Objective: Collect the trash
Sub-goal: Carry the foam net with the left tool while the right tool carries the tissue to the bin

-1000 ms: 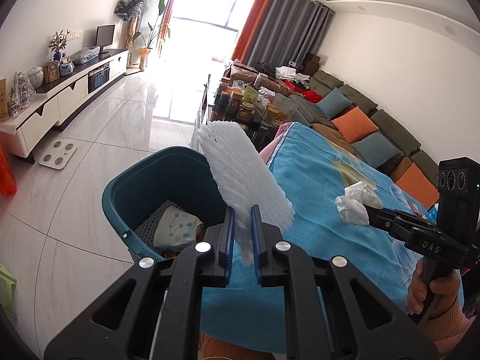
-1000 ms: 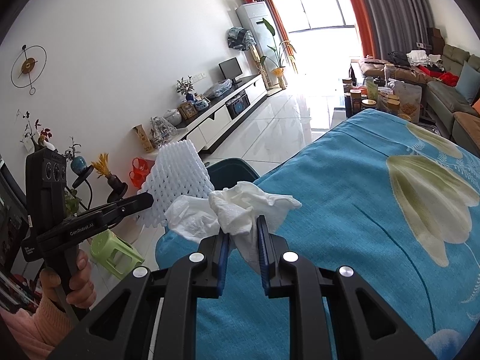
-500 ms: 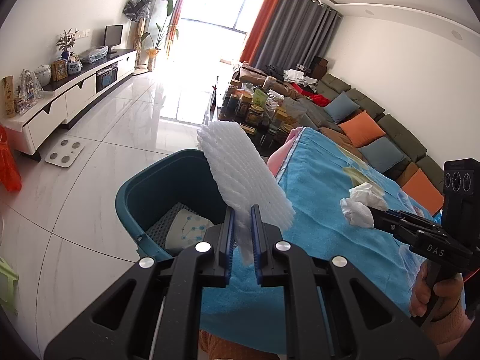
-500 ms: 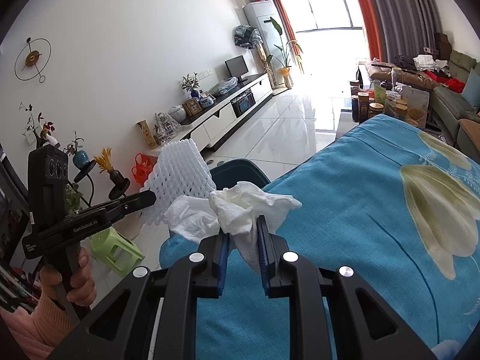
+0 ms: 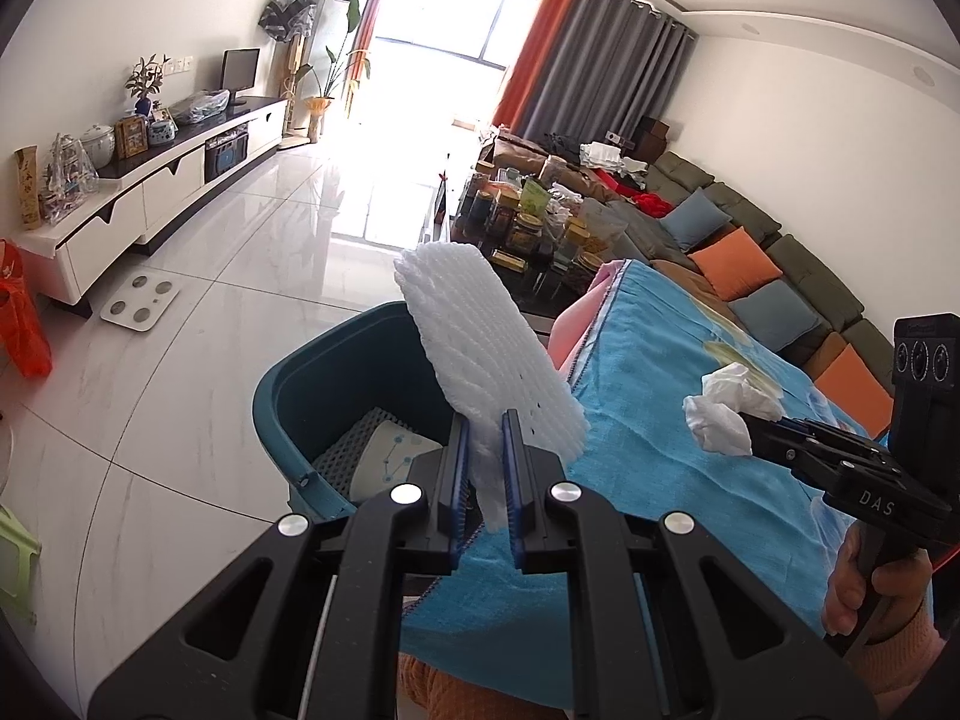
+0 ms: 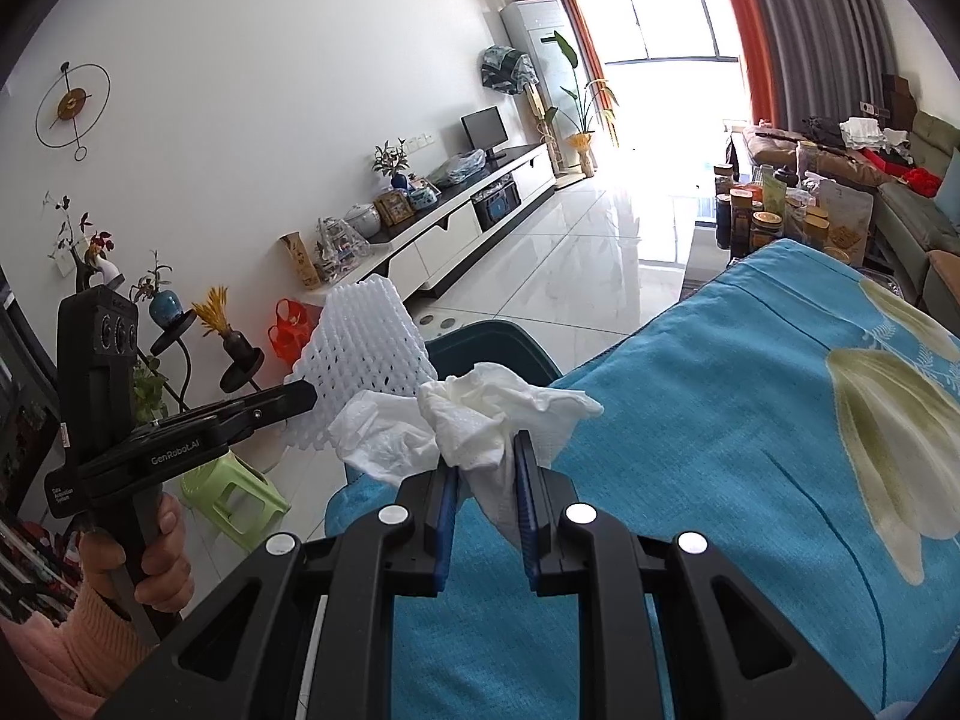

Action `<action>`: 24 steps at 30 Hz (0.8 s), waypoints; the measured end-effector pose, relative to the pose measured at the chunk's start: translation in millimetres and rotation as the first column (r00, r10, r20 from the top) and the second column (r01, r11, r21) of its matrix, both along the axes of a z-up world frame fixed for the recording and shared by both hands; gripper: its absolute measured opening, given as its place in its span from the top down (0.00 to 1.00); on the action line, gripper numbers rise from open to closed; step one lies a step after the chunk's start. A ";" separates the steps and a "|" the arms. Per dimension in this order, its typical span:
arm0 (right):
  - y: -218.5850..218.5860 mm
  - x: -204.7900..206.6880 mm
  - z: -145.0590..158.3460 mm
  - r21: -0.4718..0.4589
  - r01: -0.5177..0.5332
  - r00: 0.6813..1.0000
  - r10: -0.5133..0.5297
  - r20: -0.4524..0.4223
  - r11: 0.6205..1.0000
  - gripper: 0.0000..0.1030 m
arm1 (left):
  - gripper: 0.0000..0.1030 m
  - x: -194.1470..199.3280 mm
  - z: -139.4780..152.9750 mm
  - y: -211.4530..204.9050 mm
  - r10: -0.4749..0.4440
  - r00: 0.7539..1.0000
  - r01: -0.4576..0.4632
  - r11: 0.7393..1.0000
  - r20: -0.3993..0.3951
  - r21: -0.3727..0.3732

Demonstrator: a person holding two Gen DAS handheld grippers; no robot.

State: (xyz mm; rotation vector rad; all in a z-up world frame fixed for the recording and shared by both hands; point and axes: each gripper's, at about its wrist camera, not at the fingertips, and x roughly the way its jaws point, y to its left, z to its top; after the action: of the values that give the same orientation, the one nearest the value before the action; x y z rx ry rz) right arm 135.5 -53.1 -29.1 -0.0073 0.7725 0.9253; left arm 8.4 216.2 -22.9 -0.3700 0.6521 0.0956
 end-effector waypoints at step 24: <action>31.9 11.2 -5.7 -0.054 -0.048 0.999 0.049 0.011 0.997 0.84 | 0.89 7.5 -11.5 10.5 0.045 0.999 -0.045 0.999 -0.030 -0.004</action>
State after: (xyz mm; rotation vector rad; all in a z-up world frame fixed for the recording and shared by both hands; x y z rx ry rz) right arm 146.8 -21.2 -34.8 -0.0792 0.7887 0.9493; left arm 15.8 226.7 -34.4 -0.3887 0.6735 0.1425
